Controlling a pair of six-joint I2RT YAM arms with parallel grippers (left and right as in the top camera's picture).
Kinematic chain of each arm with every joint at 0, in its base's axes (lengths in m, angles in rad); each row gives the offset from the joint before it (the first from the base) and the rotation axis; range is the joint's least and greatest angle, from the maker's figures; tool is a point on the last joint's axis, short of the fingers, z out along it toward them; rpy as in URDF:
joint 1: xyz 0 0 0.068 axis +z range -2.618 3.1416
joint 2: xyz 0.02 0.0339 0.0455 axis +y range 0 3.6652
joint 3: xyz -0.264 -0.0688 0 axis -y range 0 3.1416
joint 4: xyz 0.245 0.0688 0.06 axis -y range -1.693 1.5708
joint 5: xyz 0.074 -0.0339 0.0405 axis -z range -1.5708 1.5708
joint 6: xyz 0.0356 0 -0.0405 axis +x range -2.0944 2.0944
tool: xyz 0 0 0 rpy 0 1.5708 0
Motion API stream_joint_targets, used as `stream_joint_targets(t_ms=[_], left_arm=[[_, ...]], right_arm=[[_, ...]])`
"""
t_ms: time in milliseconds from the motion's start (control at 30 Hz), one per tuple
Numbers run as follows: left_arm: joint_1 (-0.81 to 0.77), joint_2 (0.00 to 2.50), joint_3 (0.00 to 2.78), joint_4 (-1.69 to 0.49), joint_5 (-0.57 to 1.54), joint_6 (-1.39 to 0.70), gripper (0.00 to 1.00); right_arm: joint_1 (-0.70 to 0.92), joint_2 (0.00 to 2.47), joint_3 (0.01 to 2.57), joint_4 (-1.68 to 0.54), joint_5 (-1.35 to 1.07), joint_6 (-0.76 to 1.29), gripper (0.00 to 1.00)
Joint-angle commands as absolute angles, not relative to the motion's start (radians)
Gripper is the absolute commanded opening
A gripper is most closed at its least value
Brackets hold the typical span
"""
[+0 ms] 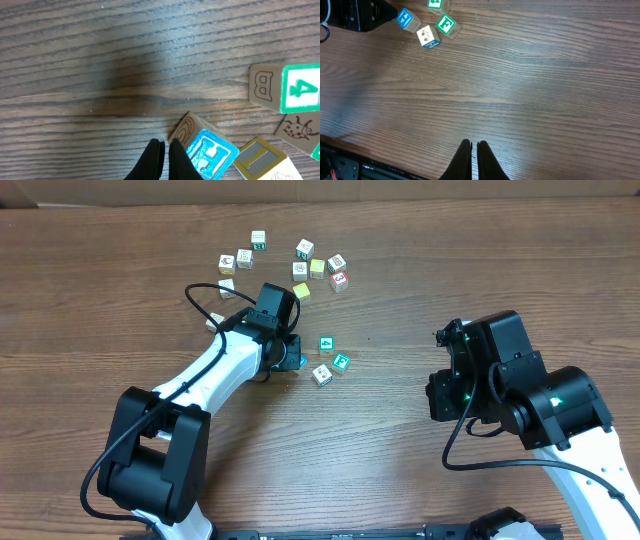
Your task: Form a circle
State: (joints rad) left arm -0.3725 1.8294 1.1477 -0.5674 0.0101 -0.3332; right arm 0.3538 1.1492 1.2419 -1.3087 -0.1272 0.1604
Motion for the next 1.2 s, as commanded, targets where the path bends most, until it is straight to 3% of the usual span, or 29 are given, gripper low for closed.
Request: stream_joint_targets(t_ms=[0, 733, 1167], left_arm=[[-0.374, 1.844, 1.134, -0.570, 0.027, -0.322, 0.04], [-0.374, 1.844, 1.134, -0.677, 0.019, -0.420, 0.04], [-0.375, 1.844, 1.133, -0.601, 0.083, -0.446, 0.04]], right_arm=[[0.349, 1.131, 1.266, -1.304, -0.132, 0.155, 0.04], [0.349, 1.131, 1.266, -1.306, -0.132, 0.155, 0.04], [0.349, 1.131, 1.266, -1.308, -0.132, 0.155, 0.04]])
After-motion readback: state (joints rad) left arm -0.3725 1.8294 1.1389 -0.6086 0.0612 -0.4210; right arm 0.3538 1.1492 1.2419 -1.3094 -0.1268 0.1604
